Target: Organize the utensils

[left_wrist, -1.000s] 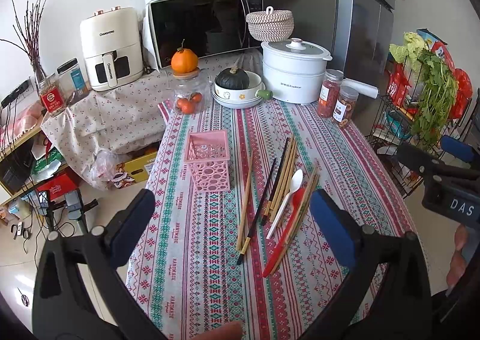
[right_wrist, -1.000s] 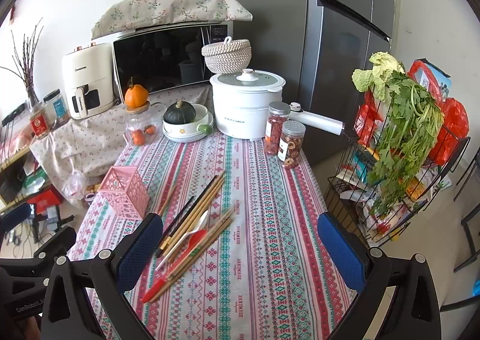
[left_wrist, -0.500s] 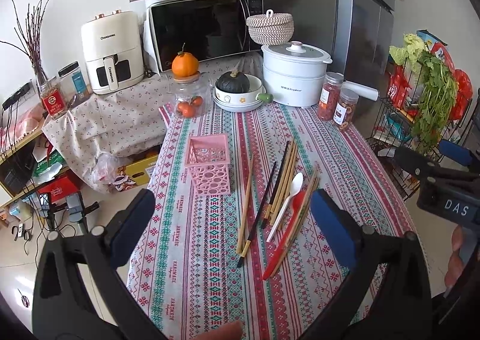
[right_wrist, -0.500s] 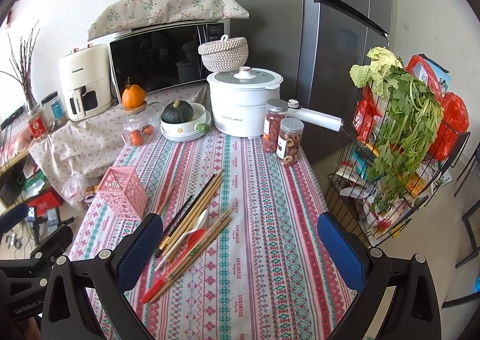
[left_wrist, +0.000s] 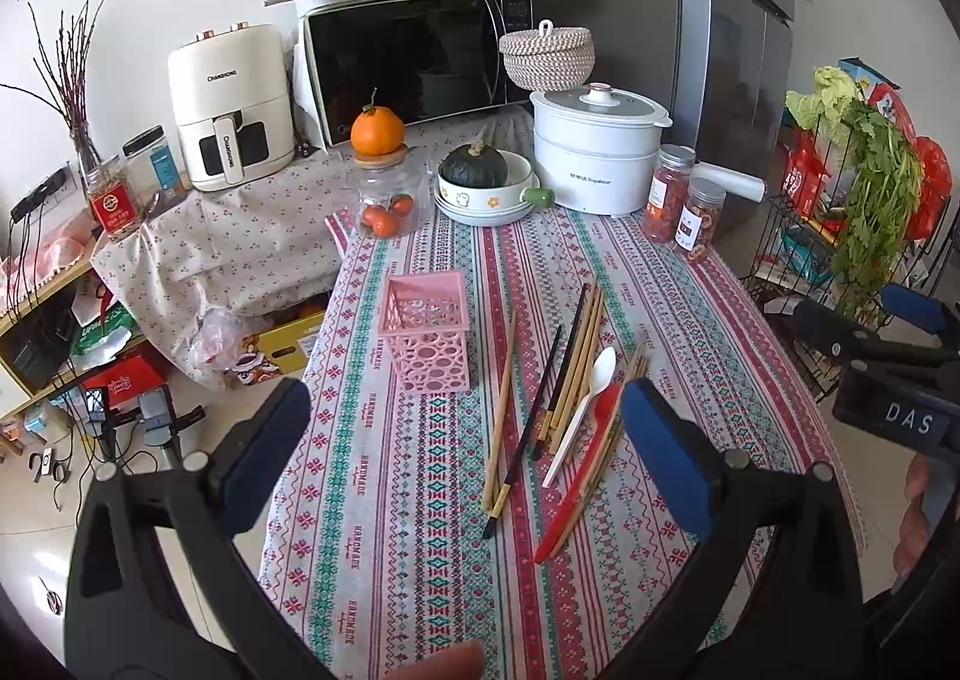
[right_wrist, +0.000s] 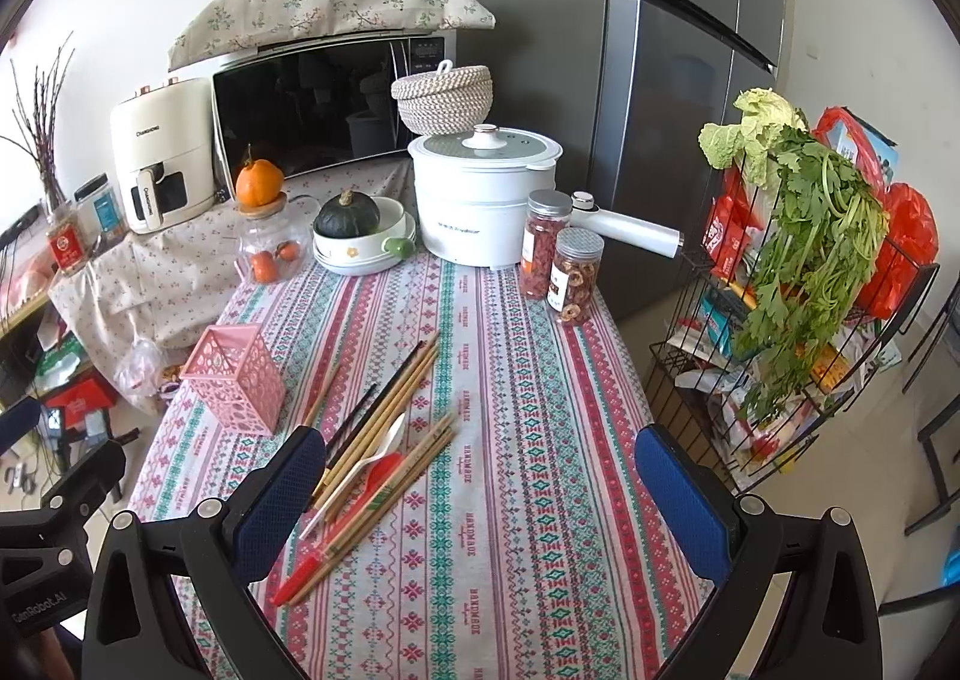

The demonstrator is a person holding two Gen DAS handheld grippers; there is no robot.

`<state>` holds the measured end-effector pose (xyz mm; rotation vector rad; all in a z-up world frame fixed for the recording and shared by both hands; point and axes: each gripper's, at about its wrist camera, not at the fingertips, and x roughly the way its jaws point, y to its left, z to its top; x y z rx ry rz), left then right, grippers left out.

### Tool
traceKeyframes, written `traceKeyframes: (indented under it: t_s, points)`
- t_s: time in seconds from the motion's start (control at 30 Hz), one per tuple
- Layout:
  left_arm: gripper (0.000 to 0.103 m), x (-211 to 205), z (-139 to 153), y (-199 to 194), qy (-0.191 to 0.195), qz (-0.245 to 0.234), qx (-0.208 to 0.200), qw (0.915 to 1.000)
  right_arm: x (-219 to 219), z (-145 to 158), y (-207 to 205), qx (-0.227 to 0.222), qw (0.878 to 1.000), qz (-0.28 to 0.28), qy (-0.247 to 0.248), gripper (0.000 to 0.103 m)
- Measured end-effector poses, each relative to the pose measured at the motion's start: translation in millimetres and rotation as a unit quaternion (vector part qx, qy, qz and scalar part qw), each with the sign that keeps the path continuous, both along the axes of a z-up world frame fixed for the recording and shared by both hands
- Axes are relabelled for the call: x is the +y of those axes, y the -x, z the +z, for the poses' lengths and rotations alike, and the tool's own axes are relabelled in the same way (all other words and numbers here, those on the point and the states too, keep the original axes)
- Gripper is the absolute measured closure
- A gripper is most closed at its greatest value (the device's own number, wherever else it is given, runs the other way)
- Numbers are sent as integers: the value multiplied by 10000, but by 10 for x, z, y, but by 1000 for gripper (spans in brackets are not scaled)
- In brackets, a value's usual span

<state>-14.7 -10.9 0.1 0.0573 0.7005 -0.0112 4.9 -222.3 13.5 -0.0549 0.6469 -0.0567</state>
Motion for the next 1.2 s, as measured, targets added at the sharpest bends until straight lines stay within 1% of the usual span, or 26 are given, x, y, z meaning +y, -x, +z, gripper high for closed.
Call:
traceKeyframes:
  t_s: [0.1, 0.17, 0.23, 0.3, 0.37, 0.4, 0.43, 0.53, 0.63, 0.73, 0.8, 0.9, 0.97, 1.07, 1.2]
  points:
    - [0, 7, -14, -1, -17, 16, -21, 10000, -13, 6, -5, -3, 10000, 1, 48, 0]
    - [0, 7, -22, -5, -17, 26, -30, 10000, -16, 20, -5, -96, 9997, -13, 227, 0]
    - [0, 11, -25, -11, -21, 15, -31, 10000, -32, 22, -17, -77, 9997, -29, 220, 0]
    - [0, 7, -30, -17, -46, 23, -64, 10000, -55, 17, -36, 0, 9999, -53, 147, 0]
    - [0, -5, -36, -19, -102, 55, -127, 9999, -70, -8, -58, 185, 9998, -72, 2, 0]
    - [0, -2, -39, -22, -116, 64, -158, 9998, -87, -14, -69, 211, 9997, -86, -11, 0]
    - [0, -1, -43, -27, -108, 54, -188, 9997, -81, -26, -84, 364, 9993, -93, -1, 0]
    - [0, 1, -69, -39, -70, -21, -301, 9995, -96, -60, -119, 508, 9986, -110, 23, 0]
    - [0, -35, -100, -64, -249, -72, -324, 9991, -111, -103, -156, 576, 9983, -119, 34, 0]
    - [0, -43, -152, -110, -296, -141, -242, 9992, -135, -130, -199, 560, 9983, -135, -41, 0]
    - [0, -50, -195, -135, -306, -170, -226, 9991, -157, -143, -232, 648, 9978, -154, -55, 0]
    - [0, -67, -262, -189, -372, -211, -99, 9990, -184, -181, -301, 764, 9969, -139, -114, 0]
    - [0, -72, -301, -223, -321, -273, -2, 9991, -206, -220, -351, 821, 9964, -135, -132, 0]
    - [0, -91, -363, -287, -240, -407, 196, 9987, -219, -289, -444, 990, 9949, -139, -106, 0]
    - [1, -134, -435, -366, -223, -560, 476, 9970, -259, -426, -587, 1348, 9907, -134, -134, 0]
